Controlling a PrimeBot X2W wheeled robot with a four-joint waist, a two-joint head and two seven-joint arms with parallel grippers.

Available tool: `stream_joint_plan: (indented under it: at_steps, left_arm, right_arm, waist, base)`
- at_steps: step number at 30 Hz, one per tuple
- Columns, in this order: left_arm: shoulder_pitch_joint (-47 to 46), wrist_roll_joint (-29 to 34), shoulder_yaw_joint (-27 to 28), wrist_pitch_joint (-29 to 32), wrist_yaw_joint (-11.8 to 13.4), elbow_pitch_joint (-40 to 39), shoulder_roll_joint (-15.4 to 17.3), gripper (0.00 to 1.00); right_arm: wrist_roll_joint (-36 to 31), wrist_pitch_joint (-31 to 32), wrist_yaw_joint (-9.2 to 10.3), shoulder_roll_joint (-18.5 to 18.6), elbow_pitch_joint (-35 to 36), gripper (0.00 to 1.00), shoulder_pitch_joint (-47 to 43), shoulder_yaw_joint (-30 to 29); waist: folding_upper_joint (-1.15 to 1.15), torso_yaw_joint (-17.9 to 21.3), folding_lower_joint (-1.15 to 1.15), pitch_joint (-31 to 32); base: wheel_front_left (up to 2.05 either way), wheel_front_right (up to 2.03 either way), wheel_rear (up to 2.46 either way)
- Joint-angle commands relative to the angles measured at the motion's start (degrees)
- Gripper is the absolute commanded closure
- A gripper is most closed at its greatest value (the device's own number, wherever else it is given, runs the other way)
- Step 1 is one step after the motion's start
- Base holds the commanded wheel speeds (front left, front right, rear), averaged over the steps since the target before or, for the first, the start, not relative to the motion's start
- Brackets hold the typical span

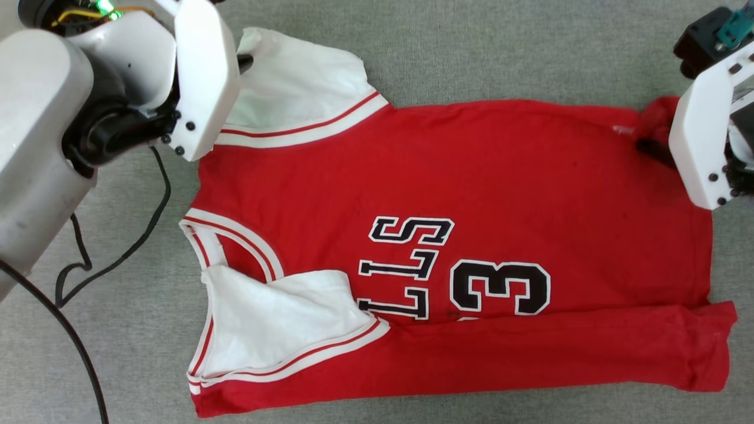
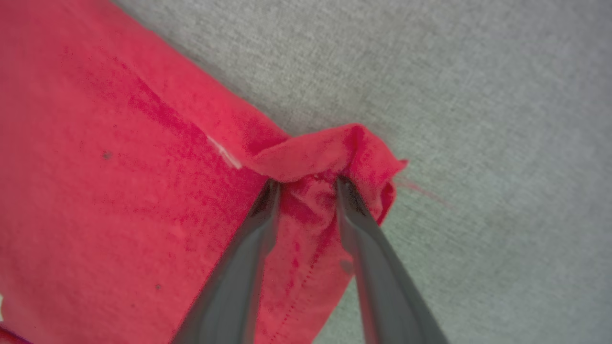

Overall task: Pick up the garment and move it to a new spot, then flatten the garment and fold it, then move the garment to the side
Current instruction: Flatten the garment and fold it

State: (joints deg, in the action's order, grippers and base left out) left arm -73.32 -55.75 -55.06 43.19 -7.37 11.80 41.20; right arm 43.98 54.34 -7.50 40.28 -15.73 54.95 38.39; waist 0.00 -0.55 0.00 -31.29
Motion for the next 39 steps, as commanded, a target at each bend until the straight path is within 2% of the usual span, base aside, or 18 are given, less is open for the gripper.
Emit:
stream_joint_plan:
  at_steps: [1, 4, 10, 20, 26, 31, 39]
  left_arm:
    - [0.9, -0.5, -0.2, -0.8, 0.0, 0.2, 0.5, 1.0]
    - [2.0, -0.8, -0.6, -2.5, 0.0, -0.1, 0.9, 1.0]
    - [6.7, -1.2, -1.3, -6.4, 0.1, -2.6, 3.1, 1.0]
    - [19.7, -2.7, -3.1, -11.2, 4.5, -12.7, 9.2, 1.0]
    - [29.1, -4.3, -5.2, -13.9, 8.2, -17.8, 13.0, 1.0]
    - [34.8, -5.5, -7.0, -15.3, 9.9, -19.6, 14.6, 1.0]
    - [42.3, -7.3, -10.2, -18.0, 11.4, -18.2, 13.0, 1.0]
  right_arm:
    - [0.6, -1.5, 0.02, -0.4, -1.2, 1.0, -1.9, 1.3]
    - [1.9, -6.2, 0.02, 0.5, -0.6, 1.0, -1.2, 1.1]
    - [4.3, -13.9, 0.02, 4.3, 1.3, 1.0, -4.3, 4.5]
    - [6.0, -25.7, 0.02, 8.7, 2.9, 1.0, -13.4, 8.3]
    - [7.2, -29.3, 0.02, 10.4, 4.6, 1.0, -20.0, 9.7]
    - [7.9, -30.4, 0.02, 11.2, 4.9, 1.0, -24.1, 9.9]
    - [6.8, -30.0, 0.02, 9.5, 3.2, 1.0, -29.8, 11.1]
  waist:
    - [0.0, 0.1, 0.0, 1.2]
    - [0.0, -0.1, 0.0, 3.6]
    - [0.0, -0.5, 0.0, 9.6]
    - [0.0, -1.4, 0.0, 16.9]
    - [0.0, -1.3, 0.0, 19.6]
    - [0.0, -1.2, 0.0, 20.8]
    - [0.0, -0.8, 0.0, 20.6]
  base:
    - [0.0, 0.0, 0.0]
    - [0.0, 0.0, 0.0]
    - [0.0, 0.0, 0.0]
    - [0.0, 0.0, 0.0]
    - [0.0, 0.0, 0.0]
    - [0.0, 0.0, 0.0]
    - [0.0, 0.0, 0.0]
